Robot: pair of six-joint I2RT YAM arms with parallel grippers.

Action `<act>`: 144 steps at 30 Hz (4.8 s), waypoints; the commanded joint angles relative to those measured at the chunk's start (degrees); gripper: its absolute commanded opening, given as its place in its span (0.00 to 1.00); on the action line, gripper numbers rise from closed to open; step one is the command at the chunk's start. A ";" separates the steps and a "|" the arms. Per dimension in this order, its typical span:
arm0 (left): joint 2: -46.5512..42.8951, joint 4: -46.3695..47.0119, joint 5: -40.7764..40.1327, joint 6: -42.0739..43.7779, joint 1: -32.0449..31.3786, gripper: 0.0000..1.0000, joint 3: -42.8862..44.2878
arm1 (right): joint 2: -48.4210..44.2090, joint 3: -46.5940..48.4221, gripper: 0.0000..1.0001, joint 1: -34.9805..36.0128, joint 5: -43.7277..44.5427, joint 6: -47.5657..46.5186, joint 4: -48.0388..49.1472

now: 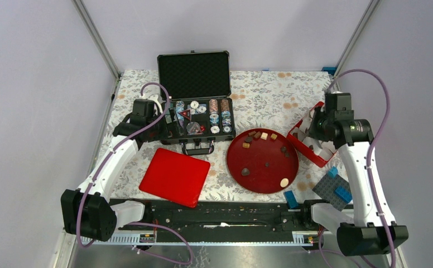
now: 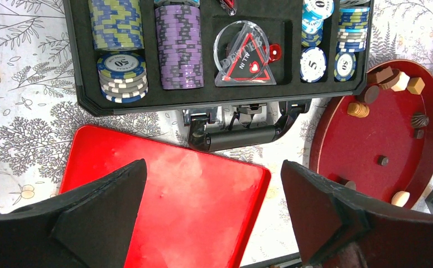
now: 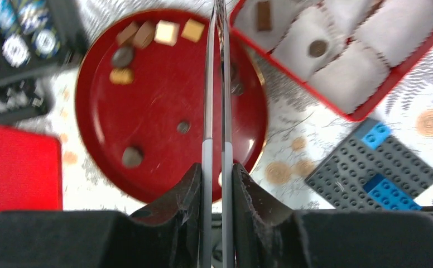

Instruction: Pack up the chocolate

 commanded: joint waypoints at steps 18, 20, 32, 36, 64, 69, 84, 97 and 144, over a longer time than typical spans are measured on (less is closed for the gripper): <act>0.66 1.63 -0.89 -1.65 -0.29 0.99 1.14 | -2.24 -6.22 0.25 31.38 -9.38 2.09 -11.53; 0.68 1.63 -1.09 -1.49 -0.31 0.99 1.14 | -1.38 -6.67 0.28 33.29 -8.97 2.03 -11.46; 0.64 1.63 -1.51 -0.87 -0.27 0.99 0.97 | 4.06 -6.69 0.33 41.51 -3.92 3.27 -11.85; 0.80 1.63 -1.59 -0.69 -0.27 0.99 1.02 | 5.10 -6.82 0.33 42.82 -4.12 3.14 -11.92; 0.54 1.65 -2.14 0.02 -0.31 0.99 0.70 | 16.88 -0.78 0.48 51.37 5.71 0.95 -7.11; 0.31 1.63 -2.53 0.18 -0.31 0.99 0.62 | 18.09 -0.98 0.48 51.37 5.77 0.56 -5.98; 0.37 1.63 -2.28 0.28 -0.31 0.99 0.57 | 17.57 1.51 0.25 51.37 9.63 2.30 -7.21; -0.33 1.68 -0.77 0.28 -0.31 0.99 1.71 | 8.16 3.72 0.18 37.12 17.13 6.37 -5.21; 8.11 -0.75 -7.98 3.18 -0.31 0.99 6.04 | 20.57 -2.25 0.26 -19.56 19.37 -0.59 15.44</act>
